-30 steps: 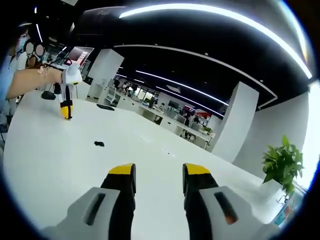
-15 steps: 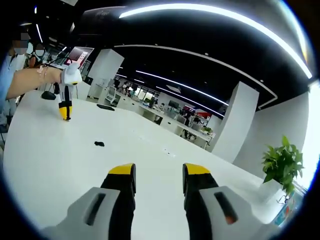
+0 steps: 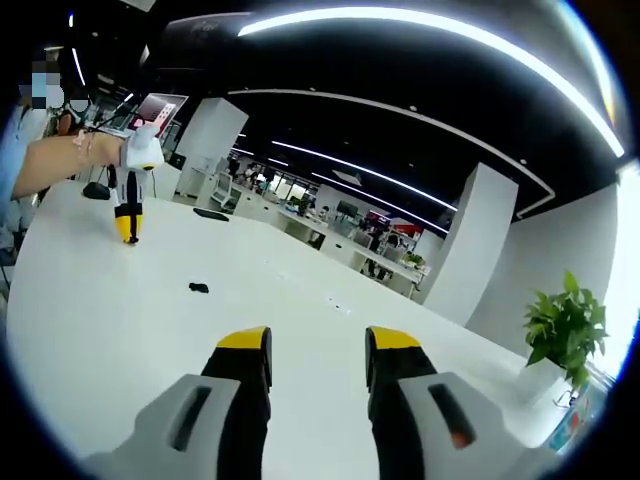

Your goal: Snap the two parts of the plastic buckle together until the buckle closes and remains connected.

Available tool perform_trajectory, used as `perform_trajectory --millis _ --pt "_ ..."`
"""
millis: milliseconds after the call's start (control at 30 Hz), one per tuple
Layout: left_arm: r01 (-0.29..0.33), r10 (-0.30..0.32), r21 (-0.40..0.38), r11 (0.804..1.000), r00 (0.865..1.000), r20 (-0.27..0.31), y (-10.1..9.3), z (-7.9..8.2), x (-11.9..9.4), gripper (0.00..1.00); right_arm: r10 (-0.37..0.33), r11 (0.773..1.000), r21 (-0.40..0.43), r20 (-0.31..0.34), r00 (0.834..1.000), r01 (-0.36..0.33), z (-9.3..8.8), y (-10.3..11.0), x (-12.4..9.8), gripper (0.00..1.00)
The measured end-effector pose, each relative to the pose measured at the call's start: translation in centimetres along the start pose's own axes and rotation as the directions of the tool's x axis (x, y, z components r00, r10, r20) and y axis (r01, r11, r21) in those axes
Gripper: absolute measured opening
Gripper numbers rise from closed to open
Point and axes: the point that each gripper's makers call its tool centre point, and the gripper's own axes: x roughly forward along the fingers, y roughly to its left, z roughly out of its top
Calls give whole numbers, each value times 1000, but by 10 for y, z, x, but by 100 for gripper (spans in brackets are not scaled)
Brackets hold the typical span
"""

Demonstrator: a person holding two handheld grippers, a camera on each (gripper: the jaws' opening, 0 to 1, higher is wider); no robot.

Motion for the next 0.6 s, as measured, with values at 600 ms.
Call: perform_trajectory --millis 600 --pt "34 -32 63 997 999 -28 -19 4 2 8 4 1000 -2 0 1000 -4 0 0 0 38"
